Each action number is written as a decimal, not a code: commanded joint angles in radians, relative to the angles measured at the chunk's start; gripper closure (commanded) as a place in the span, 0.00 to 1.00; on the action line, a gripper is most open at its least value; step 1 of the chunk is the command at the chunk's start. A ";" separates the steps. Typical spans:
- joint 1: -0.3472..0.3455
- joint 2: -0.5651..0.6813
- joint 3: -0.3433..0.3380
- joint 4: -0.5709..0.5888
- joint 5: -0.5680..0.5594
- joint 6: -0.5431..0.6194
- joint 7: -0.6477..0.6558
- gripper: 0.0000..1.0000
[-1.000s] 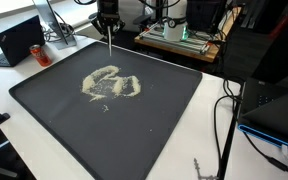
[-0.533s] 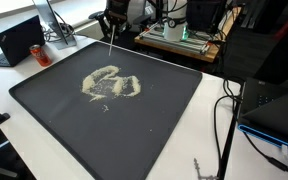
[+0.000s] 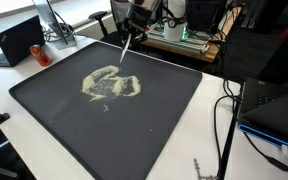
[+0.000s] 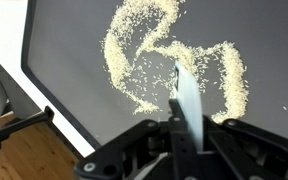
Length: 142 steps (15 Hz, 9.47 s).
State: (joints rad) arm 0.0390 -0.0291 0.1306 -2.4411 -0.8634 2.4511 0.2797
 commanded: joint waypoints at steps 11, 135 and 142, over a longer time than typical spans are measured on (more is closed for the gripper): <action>0.098 0.107 0.022 0.042 -0.079 -0.105 0.226 0.99; -0.393 0.124 -0.432 0.279 1.608 -0.632 -1.315 0.99; -0.297 -0.058 -0.368 0.229 1.296 -0.495 -1.174 0.99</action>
State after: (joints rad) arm -0.2997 0.0044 -0.2671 -2.1455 0.5384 1.8800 -0.9545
